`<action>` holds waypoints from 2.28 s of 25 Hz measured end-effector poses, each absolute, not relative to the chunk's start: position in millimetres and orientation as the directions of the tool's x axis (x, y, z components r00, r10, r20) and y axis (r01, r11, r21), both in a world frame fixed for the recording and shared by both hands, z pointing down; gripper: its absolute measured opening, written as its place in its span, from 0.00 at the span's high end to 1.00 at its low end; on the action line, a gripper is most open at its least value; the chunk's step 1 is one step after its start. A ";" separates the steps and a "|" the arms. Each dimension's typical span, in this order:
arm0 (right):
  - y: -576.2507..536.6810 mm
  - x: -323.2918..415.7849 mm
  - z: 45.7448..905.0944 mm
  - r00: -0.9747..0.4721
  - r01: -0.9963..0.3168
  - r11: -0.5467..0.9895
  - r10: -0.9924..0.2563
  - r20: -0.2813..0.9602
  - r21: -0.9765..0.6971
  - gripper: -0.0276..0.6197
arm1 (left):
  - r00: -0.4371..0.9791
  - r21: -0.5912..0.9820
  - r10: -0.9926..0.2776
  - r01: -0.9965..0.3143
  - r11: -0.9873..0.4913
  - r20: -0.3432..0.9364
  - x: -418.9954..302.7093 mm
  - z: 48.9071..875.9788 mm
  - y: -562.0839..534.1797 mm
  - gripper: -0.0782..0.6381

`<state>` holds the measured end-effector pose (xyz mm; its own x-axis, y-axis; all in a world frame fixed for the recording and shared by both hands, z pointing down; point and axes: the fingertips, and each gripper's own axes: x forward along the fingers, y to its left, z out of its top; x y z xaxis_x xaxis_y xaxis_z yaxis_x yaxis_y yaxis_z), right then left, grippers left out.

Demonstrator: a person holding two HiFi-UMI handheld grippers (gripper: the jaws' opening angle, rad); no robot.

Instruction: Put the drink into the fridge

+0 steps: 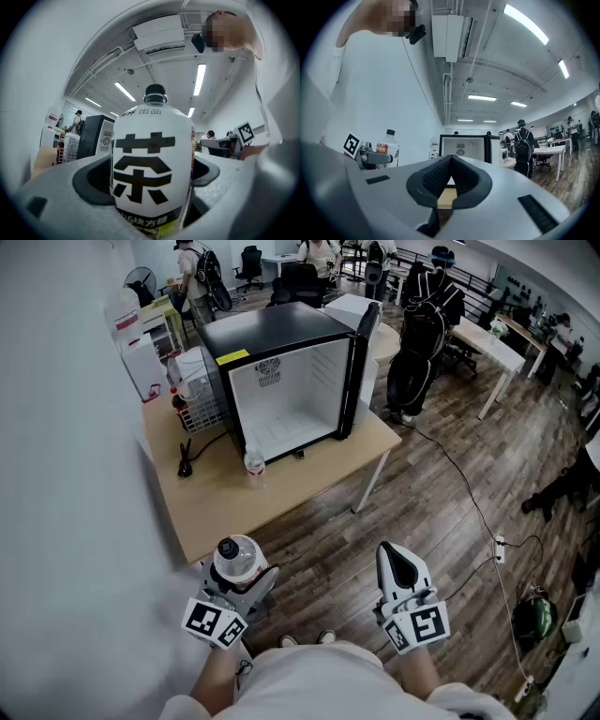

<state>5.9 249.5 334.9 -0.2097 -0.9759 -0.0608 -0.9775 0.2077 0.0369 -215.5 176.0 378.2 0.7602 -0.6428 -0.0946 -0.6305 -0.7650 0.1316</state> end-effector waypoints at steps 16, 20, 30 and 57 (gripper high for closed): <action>251.9 35.8 343.3 -0.288 -0.956 0.292 -0.954 -0.082 -0.035 0.96 | 0.735 0.133 -0.673 -0.661 -0.738 -0.082 -185.2 383.5 179.9 0.25; 259.1 50.8 354.4 -0.310 -0.949 0.313 -0.949 -0.064 -0.035 0.96 | 0.724 0.131 -0.686 -0.675 -0.726 -0.076 -170.1 386.6 187.5 0.25; 257.6 54.7 372.2 -0.364 -0.928 0.366 -0.931 -0.031 -0.070 0.96 | 0.709 0.144 -0.704 -0.694 -0.706 -0.041 -160.1 397.7 194.8 0.25; 42.3 60.3 378.1 -0.329 -0.944 0.322 -0.937 0.117 -0.078 0.96 | 0.830 0.298 -0.554 -0.515 -0.804 -0.060 -83.2 429.2 -34.0 0.25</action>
